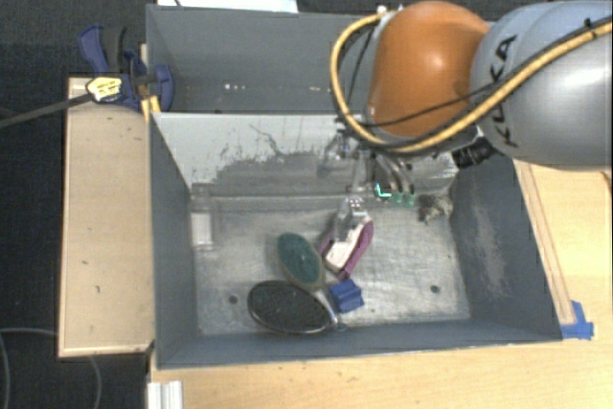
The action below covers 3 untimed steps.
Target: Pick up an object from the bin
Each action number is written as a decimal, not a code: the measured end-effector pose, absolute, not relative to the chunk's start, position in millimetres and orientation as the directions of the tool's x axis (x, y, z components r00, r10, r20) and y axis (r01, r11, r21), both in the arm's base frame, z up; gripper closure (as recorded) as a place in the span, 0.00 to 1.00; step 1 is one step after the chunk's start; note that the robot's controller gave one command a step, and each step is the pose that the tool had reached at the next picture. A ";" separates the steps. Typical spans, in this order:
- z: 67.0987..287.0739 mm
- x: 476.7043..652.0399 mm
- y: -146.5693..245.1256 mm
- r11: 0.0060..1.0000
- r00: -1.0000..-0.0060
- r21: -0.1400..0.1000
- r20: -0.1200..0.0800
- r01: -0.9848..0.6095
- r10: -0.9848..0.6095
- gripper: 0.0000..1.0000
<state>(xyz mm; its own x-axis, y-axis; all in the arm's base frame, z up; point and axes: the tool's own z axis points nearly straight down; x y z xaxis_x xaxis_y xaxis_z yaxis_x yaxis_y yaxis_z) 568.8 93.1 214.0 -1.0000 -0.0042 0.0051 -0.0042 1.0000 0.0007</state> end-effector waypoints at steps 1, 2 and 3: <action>71.2 552.2 84.8 0.989 -0.989 -0.001 -0.015 -0.149 -0.149 0.00; 73.8 538.1 68.1 0.975 -0.975 0.000 -0.006 -0.223 -0.223 0.00; 80.0 571.1 21.2 0.833 -0.833 -0.004 -0.005 -0.553 -0.553 0.00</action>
Offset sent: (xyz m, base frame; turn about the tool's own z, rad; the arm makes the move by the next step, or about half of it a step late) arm -0.0204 -0.0076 -0.1440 -0.1477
